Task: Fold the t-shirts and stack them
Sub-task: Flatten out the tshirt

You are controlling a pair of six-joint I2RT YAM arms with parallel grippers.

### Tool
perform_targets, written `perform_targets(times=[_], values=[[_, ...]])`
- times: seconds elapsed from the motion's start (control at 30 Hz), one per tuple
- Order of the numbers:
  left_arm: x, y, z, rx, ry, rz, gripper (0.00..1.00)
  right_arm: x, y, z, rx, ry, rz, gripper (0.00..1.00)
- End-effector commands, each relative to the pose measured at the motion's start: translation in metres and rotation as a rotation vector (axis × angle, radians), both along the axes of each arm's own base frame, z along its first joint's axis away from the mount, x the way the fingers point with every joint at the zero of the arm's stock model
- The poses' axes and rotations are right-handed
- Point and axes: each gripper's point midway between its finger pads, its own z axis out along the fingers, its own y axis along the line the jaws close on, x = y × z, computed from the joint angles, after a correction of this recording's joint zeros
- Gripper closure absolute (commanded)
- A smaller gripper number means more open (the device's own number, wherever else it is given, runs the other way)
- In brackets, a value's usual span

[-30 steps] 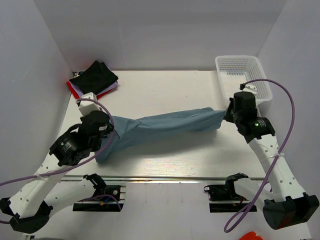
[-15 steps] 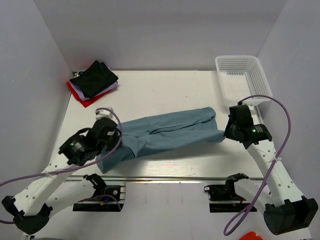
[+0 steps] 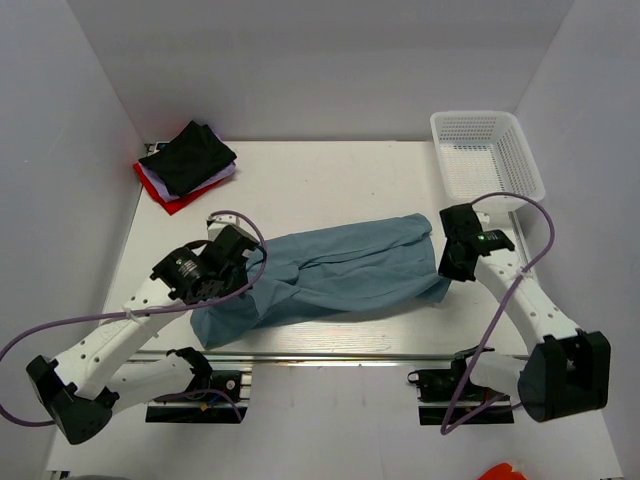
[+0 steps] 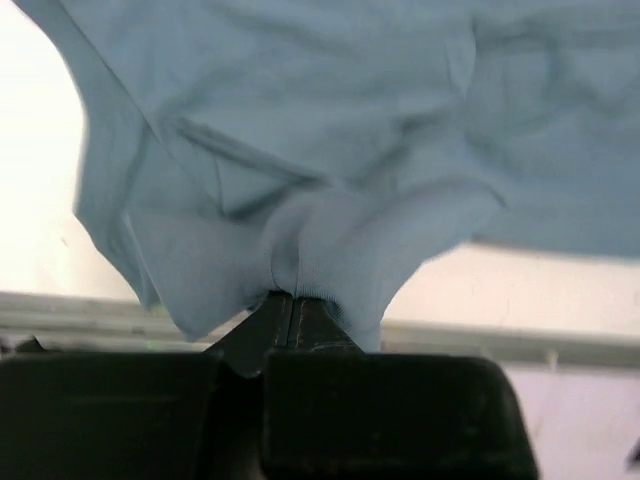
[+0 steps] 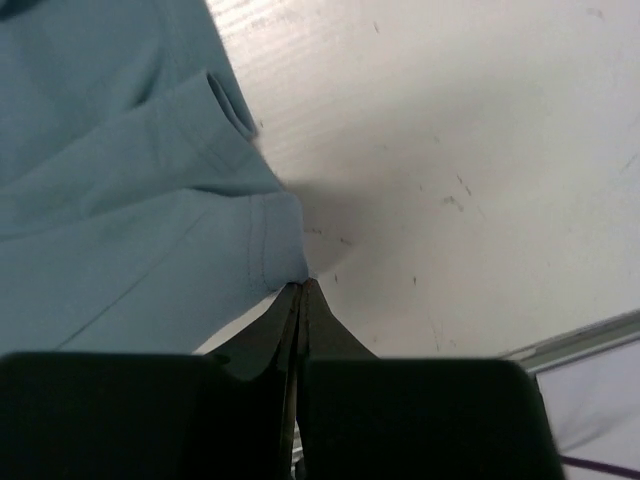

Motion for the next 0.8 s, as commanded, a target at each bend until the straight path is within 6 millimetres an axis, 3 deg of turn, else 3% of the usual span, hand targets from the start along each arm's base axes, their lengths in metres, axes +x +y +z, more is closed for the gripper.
perform_targets(times=[0.0, 0.03, 0.13, 0.23, 0.3, 0.43, 0.47, 0.5, 0.53, 0.67, 0.7, 0.73, 0.77], values=[[0.045, 0.01, 0.03, 0.041, -0.199, 0.141, 1.0, 0.041, -0.001, 0.017, -0.031, -0.098, -0.006, 1.0], [0.049, 0.017, 0.03, 0.069, -0.211, 0.168, 1.0, 0.049, 0.002, 0.024, -0.024, -0.116, 0.012, 1.0], [0.071, 0.024, 0.056, 0.072, -0.322, 0.24, 1.0, 0.07, 0.003, 0.028, -0.036, -0.119, 0.027, 1.0], [0.089, 0.025, 0.085, 0.081, -0.424, 0.239, 1.0, 0.097, 0.007, 0.046, -0.034, -0.18, 0.034, 1.0], [0.107, 0.014, 0.105, 0.065, -0.518, 0.189, 1.0, 0.123, 0.02, 0.066, 0.02, -0.277, 0.061, 1.0], [0.136, 0.009, 0.134, 0.118, -0.608, 0.177, 1.0, 0.151, 0.038, 0.087, 0.092, -0.367, 0.117, 1.0], [0.143, 0.014, 0.156, 0.133, -0.657, 0.211, 1.0, 0.162, 0.039, 0.109, 0.086, -0.42, 0.119, 1.0], [0.151, 0.014, 0.164, 0.177, -0.676, 0.213, 1.0, 0.168, 0.037, 0.119, 0.082, -0.447, 0.111, 1.0], [0.156, 0.021, 0.19, 0.188, -0.732, 0.249, 1.0, 0.178, 0.036, 0.143, 0.068, -0.505, 0.111, 1.0], [0.158, 0.031, 0.268, 0.208, -0.929, 0.236, 1.0, 0.197, 0.033, 0.208, 0.042, -0.68, 0.132, 1.0], [0.157, 0.032, 0.292, 0.178, -1.002, 0.244, 1.0, 0.201, 0.035, 0.243, 0.045, -0.764, 0.139, 1.0], [0.151, 0.036, 0.312, 0.2, -1.044, 0.222, 1.0, 0.203, 0.034, 0.258, 0.019, -0.802, 0.166, 1.0], [0.146, 0.04, 0.326, 0.191, -1.079, 0.221, 1.0, 0.2, 0.034, 0.292, 0.023, -0.881, 0.174, 1.0]])
